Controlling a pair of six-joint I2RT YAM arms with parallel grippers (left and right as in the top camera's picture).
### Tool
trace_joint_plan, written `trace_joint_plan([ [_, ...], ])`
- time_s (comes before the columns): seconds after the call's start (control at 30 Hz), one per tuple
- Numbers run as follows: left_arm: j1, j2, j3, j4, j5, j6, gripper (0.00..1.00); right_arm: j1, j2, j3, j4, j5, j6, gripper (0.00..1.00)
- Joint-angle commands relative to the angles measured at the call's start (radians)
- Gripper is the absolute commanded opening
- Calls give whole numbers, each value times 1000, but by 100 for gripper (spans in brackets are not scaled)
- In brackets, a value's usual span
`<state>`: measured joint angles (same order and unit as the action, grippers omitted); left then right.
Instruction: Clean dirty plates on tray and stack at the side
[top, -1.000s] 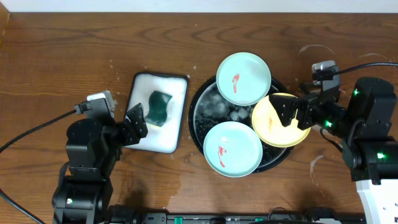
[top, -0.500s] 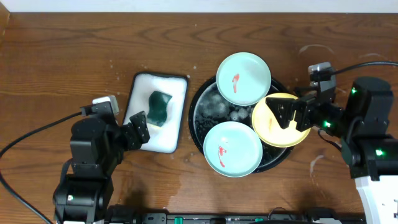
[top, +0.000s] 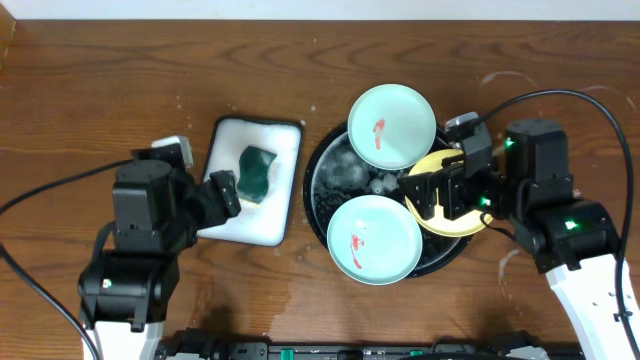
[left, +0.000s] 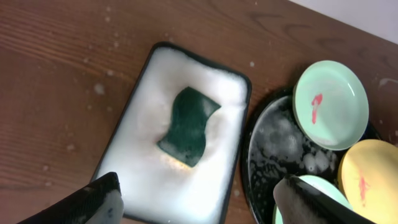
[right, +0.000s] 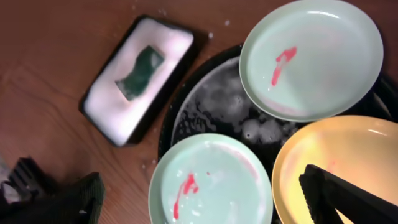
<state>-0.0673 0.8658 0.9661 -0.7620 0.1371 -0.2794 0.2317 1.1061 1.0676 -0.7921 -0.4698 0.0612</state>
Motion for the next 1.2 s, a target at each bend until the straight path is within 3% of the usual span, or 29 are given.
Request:
trace_joint_plan([
  [0.0,1,4,26,-13,13,17,82,12,0,36,-12,60,-13,99],
  [0.83,1,8,26,-55,13,17,83,12,0,40,-13,6,-14,99],
  [1.17,-2,63,26,-53,69,18,83,12,85,180,-135,54,-14,92],
])
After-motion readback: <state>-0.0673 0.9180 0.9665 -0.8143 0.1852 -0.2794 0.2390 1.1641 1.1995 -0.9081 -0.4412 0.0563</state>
